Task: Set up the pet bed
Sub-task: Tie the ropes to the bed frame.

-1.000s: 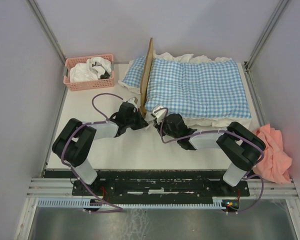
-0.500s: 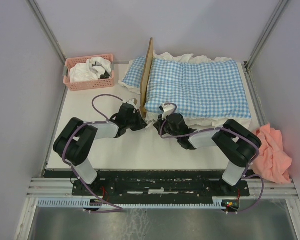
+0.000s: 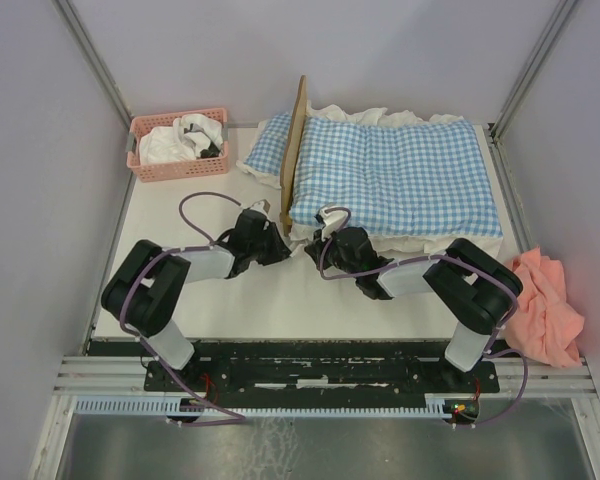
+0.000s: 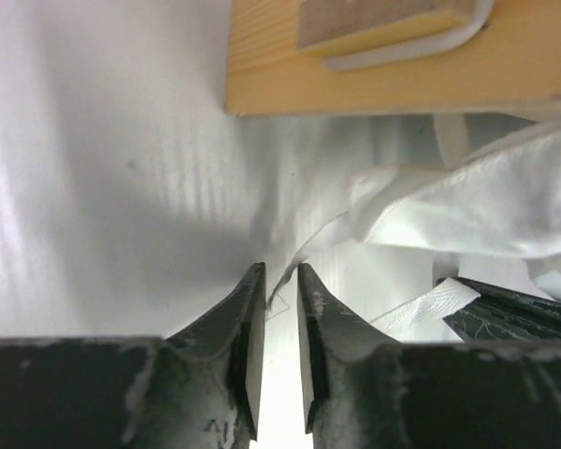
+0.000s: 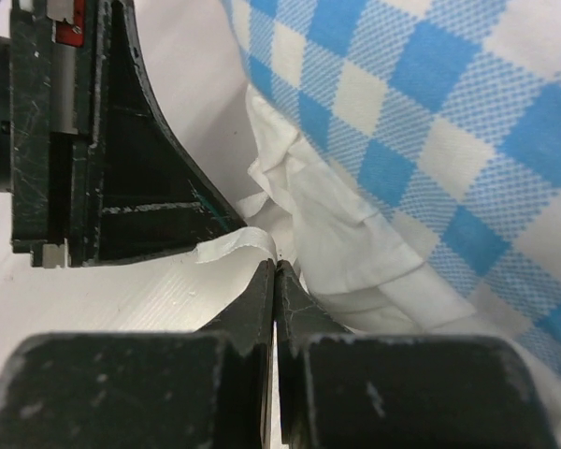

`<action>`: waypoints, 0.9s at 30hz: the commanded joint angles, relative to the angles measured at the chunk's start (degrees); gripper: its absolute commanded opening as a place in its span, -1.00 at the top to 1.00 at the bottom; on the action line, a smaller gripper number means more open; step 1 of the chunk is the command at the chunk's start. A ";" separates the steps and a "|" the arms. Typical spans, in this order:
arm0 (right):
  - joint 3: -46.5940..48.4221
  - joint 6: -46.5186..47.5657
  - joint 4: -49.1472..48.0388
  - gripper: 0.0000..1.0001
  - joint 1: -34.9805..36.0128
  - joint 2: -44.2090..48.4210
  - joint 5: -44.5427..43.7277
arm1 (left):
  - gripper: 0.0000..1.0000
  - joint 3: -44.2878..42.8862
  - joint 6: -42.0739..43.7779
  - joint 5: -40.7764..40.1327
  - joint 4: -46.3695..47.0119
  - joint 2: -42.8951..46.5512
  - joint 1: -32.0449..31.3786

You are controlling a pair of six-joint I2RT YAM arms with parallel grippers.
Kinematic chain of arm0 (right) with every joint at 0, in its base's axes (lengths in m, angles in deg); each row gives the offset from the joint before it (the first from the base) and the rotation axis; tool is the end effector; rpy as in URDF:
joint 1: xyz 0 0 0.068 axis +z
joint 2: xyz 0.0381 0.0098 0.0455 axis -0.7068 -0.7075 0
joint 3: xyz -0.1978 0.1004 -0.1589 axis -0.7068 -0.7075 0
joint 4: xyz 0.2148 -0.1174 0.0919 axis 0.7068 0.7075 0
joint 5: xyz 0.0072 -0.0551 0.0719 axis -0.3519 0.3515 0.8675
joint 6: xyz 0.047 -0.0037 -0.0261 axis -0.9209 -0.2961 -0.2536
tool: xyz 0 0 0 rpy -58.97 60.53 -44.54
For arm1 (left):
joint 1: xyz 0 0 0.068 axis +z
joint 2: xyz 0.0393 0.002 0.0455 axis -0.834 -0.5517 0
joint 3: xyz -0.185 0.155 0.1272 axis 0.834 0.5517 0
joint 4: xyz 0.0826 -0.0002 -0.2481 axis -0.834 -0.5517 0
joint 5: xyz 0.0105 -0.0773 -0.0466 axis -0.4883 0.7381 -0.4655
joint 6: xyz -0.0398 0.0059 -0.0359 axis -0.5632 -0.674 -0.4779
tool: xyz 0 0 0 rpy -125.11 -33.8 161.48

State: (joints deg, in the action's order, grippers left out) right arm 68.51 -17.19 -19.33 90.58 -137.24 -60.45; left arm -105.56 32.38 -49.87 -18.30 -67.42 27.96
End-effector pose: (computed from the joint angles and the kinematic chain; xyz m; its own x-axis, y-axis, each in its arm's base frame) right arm 0.2391 0.2432 0.1511 -0.4357 -0.0127 -0.9000 -0.5980 0.7514 0.2789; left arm 0.2776 -0.1563 0.1354 -0.8115 -0.2676 -0.5195 0.0619 0.8446 -0.5318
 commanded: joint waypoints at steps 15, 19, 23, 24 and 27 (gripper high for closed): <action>1.25 -1.14 -4.31 0.96 -0.08 -1.59 -0.98 | 0.27 6.44 2.28 4.17 2.18 18.67 1.14; 2.05 -1.76 -4.32 0.96 -0.08 -1.99 -1.00 | 0.17 7.65 -1.43 10.04 5.52 18.21 1.22; 2.20 -1.75 -4.17 0.96 -0.08 -1.56 -1.14 | 0.12 7.79 2.41 12.83 8.31 16.44 1.13; 2.20 -1.67 -4.02 0.96 -0.08 -1.41 -1.18 | 0.12 7.26 4.80 12.57 7.37 15.68 1.16; 2.15 -1.54 -3.90 0.96 -0.08 -1.22 -1.41 | 0.15 8.10 8.64 11.02 8.81 15.73 1.18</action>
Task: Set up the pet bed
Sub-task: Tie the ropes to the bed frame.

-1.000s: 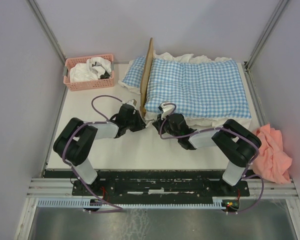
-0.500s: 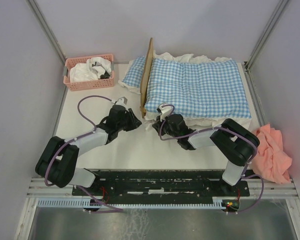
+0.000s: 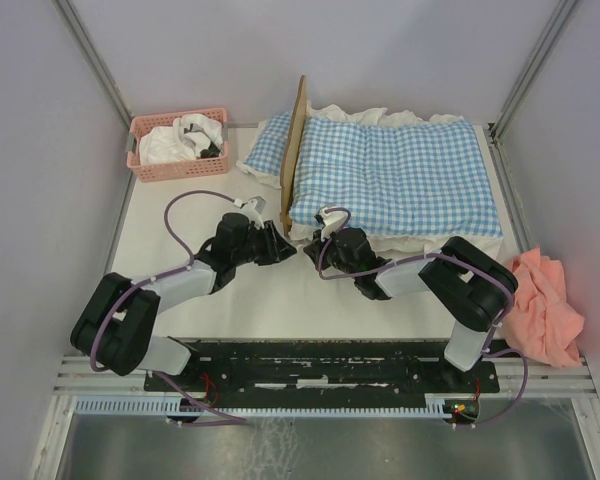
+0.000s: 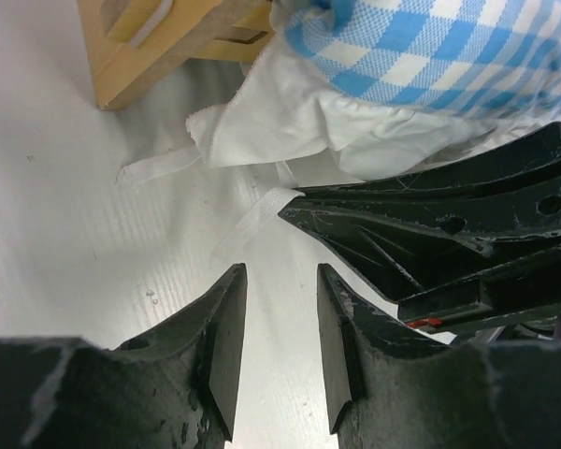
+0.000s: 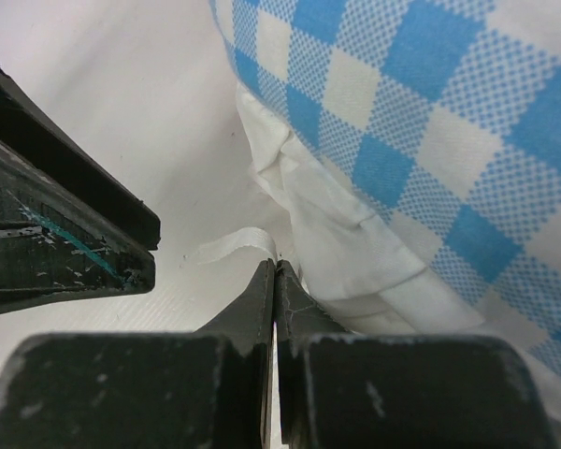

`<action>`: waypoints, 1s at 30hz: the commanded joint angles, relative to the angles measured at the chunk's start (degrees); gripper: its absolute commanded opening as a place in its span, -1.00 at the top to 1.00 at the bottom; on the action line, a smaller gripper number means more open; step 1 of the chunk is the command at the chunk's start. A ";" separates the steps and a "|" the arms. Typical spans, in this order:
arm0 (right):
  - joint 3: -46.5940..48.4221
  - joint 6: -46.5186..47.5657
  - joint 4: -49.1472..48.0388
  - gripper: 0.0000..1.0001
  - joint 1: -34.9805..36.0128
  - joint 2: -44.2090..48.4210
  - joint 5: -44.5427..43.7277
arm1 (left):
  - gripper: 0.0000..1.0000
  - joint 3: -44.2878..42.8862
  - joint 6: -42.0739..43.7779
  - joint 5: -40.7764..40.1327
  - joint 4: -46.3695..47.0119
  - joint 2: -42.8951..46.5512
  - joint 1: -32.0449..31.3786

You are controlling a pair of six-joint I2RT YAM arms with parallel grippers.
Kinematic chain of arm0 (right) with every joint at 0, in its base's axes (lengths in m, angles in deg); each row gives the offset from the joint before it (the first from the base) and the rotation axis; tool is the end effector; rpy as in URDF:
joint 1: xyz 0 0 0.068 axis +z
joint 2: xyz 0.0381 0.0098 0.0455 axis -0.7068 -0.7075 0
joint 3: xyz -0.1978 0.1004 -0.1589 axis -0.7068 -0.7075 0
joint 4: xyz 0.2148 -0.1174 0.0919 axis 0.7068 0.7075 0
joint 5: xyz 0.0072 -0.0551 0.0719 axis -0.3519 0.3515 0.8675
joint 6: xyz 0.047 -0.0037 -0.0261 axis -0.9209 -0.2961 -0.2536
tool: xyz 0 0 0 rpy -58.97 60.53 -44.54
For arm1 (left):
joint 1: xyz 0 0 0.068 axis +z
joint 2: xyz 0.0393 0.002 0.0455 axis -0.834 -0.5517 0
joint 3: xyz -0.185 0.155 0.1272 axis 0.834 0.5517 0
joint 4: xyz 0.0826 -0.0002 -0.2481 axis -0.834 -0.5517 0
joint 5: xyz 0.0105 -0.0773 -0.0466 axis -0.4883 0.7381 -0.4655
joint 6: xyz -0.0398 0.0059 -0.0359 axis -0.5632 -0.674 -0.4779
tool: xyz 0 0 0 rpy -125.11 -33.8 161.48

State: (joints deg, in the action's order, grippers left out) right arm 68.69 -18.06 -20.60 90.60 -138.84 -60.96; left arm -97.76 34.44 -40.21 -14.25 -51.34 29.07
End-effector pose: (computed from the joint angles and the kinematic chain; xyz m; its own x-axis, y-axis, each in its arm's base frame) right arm 0.2410 0.2448 0.1452 -0.4445 -0.0013 -0.8958 -0.5853 0.7574 0.2893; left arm 0.2432 -0.1381 0.1816 -0.7557 -0.2536 -0.6039 0.2663 0.7234 -0.6370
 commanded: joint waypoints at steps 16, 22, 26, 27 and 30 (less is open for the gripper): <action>2.31 -1.53 -3.20 0.96 -0.14 0.46 0.12 | 0.12 -1.45 17.53 3.78 9.92 -7.74 -0.39; 2.21 -0.97 -3.31 0.96 -0.10 0.20 0.78 | 0.36 -2.69 18.00 2.67 10.19 -9.97 -0.51; 2.20 0.41 -3.14 0.96 -0.10 -0.15 1.52 | 0.88 -2.31 18.22 2.01 10.19 -9.39 -0.49; 2.20 1.02 -3.18 0.96 -0.12 -0.31 2.04 | 0.94 -2.22 18.22 1.83 10.14 -9.15 -0.45; 2.40 3.91 -2.82 0.93 -0.10 -0.49 3.69 | 0.95 -1.93 18.00 1.39 9.97 -7.90 -0.43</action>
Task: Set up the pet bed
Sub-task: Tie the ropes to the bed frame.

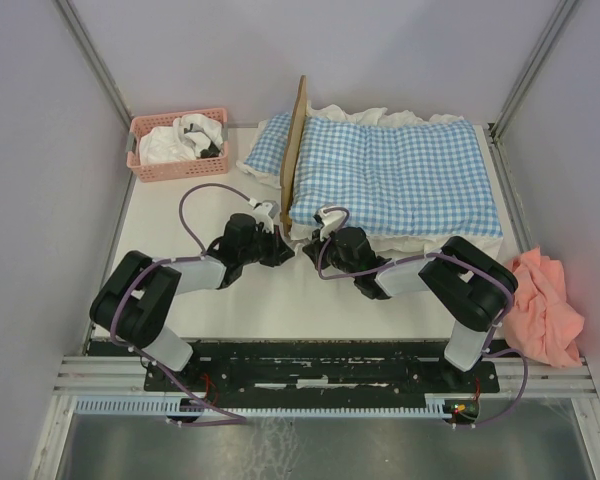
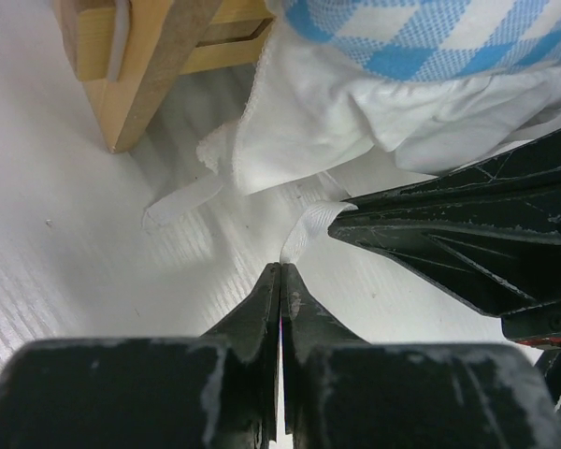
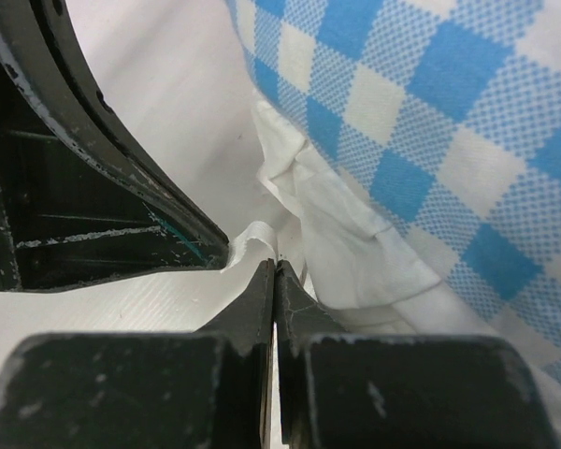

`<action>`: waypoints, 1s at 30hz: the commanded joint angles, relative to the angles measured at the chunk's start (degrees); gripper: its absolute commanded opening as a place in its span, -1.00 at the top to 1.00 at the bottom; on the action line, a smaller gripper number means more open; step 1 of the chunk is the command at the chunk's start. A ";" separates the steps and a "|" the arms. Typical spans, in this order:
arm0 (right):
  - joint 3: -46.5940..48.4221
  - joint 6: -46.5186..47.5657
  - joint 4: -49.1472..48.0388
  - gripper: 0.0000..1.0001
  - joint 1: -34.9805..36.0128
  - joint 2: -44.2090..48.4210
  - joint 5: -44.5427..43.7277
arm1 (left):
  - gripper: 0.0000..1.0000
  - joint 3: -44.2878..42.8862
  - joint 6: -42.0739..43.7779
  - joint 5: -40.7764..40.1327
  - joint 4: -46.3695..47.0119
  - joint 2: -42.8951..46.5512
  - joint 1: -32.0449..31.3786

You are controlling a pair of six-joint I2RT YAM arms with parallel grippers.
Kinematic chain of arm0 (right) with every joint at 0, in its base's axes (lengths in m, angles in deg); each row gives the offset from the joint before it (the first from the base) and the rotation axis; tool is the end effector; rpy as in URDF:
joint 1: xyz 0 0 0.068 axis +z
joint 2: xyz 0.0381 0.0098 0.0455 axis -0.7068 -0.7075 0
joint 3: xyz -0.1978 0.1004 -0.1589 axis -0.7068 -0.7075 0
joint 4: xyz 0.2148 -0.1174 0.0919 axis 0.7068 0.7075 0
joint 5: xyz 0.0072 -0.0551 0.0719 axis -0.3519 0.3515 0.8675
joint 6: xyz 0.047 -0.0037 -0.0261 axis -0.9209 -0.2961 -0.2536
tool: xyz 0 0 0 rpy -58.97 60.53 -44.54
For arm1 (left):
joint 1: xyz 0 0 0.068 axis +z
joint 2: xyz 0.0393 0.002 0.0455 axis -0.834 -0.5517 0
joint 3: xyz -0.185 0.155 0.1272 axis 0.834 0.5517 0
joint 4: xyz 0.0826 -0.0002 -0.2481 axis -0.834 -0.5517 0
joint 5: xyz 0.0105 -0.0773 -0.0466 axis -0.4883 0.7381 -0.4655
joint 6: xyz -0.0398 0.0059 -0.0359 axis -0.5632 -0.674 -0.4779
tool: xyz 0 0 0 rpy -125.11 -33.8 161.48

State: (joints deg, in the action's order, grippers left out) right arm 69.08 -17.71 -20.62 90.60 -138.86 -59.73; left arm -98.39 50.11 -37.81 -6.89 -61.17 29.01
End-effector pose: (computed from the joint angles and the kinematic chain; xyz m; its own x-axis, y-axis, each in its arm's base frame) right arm 0.2415 0.2465 0.1470 -0.4411 -0.0060 -0.8974 -0.6031 0.7425 0.2915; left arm 0.2585 -0.1480 0.1507 -0.6855 -0.0272 -0.7275 0.4707 0.7458 -0.4714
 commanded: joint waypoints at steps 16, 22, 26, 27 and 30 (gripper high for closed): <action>2.87 12.45 0.05 0.70 -0.14 0.15 3.94 | 0.95 2.07 -5.15 -2.68 5.18 7.41 -0.37; 3.59 20.53 0.42 0.64 -0.13 0.13 6.96 | 0.95 2.56 -5.74 -2.84 5.54 7.84 -0.41; 5.09 24.66 2.35 0.70 -0.12 -1.04 8.44 | 0.95 2.72 -6.35 -2.91 5.91 7.64 -0.41; 5.03 25.35 2.17 0.62 -0.11 -1.17 9.52 | 0.95 2.64 -6.47 -2.90 5.97 7.55 -0.36; 4.45 26.16 -1.34 0.32 -0.13 -2.47 9.97 | 0.95 2.75 -6.95 -2.90 6.06 7.77 -0.42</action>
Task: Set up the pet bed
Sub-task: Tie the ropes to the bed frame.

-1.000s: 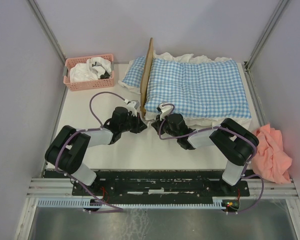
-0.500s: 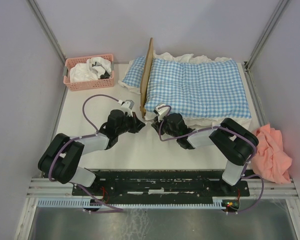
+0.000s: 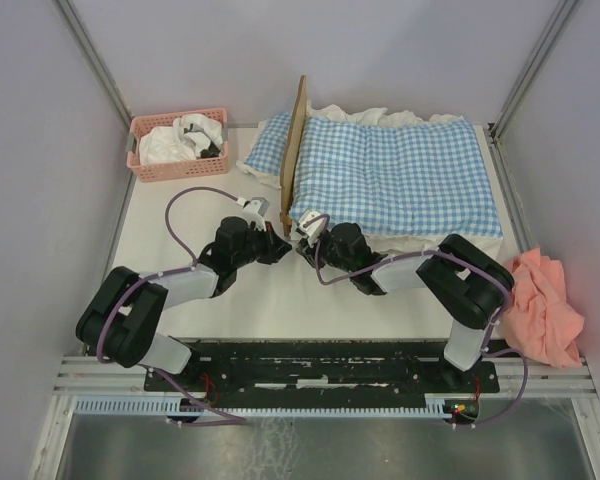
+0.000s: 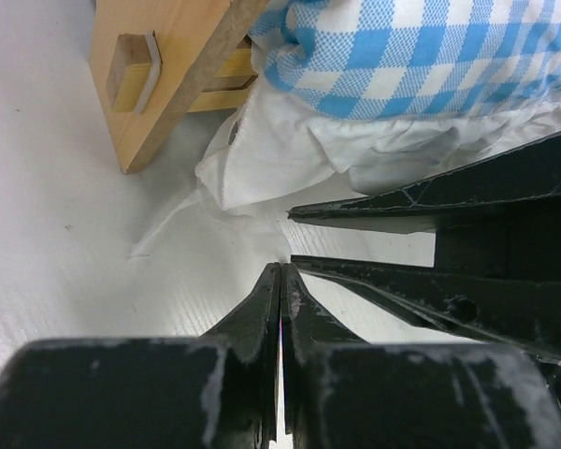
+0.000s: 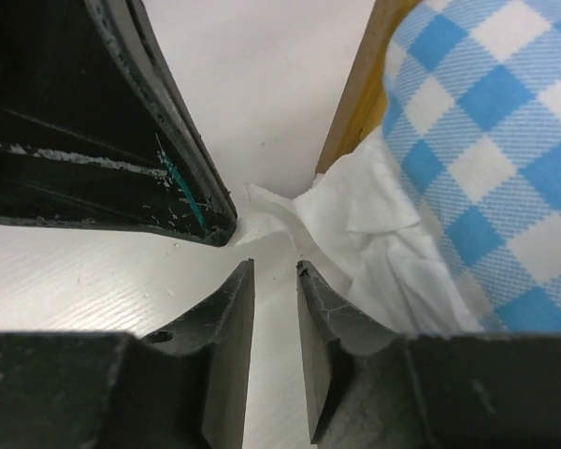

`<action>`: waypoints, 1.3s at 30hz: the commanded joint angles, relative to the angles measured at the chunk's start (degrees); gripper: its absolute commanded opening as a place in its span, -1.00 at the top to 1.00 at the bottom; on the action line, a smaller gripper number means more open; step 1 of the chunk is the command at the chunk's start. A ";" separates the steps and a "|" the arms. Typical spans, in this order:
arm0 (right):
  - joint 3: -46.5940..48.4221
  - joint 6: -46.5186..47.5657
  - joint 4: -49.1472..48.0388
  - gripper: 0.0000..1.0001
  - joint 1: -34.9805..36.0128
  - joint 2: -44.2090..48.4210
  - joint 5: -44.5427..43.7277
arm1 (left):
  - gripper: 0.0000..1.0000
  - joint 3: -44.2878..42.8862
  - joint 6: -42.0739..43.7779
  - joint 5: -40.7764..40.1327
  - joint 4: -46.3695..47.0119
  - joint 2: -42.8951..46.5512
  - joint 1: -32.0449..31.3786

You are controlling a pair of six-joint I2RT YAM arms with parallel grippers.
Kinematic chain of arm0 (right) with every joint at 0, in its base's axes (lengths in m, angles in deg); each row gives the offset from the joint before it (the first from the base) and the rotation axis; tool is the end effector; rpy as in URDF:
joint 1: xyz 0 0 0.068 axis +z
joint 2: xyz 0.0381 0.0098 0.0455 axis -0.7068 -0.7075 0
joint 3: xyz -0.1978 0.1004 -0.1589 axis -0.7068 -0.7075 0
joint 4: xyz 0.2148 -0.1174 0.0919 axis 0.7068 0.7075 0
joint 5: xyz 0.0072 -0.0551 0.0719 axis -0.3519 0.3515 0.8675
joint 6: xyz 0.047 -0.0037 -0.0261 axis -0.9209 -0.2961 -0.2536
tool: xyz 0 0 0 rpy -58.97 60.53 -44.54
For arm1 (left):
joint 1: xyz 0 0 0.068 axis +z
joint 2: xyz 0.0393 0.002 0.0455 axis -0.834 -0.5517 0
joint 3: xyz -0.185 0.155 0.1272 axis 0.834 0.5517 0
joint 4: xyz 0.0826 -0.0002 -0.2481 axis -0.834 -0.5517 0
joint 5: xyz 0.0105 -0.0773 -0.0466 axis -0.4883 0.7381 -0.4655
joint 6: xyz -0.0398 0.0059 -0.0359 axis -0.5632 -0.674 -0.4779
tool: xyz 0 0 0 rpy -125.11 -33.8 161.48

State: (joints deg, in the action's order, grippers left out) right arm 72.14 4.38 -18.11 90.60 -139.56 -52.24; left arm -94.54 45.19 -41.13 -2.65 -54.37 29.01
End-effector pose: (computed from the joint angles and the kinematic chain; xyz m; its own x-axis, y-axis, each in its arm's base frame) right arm 0.2455 0.2572 0.1531 -0.1780 -0.2800 -0.9433 -0.8051 0.5927 -0.0240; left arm 0.2454 -0.1389 0.1703 -0.6273 -0.1499 -0.7642 0.4365 0.7450 -0.5045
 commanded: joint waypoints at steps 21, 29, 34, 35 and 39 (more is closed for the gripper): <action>2.49 -4.78 -14.59 0.20 -0.70 -5.78 -0.11 | 0.95 1.28 -10.71 1.92 6.26 4.16 2.10; 1.64 -12.49 -26.58 0.20 -1.89 -12.69 3.78 | 0.95 1.20 -11.60 2.58 5.65 5.19 3.17; 1.60 -15.23 -32.25 0.23 -1.99 -14.90 4.24 | 0.95 1.13 -11.72 2.79 5.35 5.48 3.54; 1.41 -15.58 -32.92 0.23 -2.03 -15.02 3.72 | 0.95 1.19 -11.89 2.80 5.35 5.48 3.56; -0.57 -16.33 -36.89 0.18 -2.02 -14.75 2.37 | 0.95 1.33 -12.36 2.89 5.34 5.39 3.64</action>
State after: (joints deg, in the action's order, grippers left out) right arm 73.03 -9.41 -45.08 88.76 -154.81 -49.24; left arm -93.65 34.68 -39.19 -0.05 -50.51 32.35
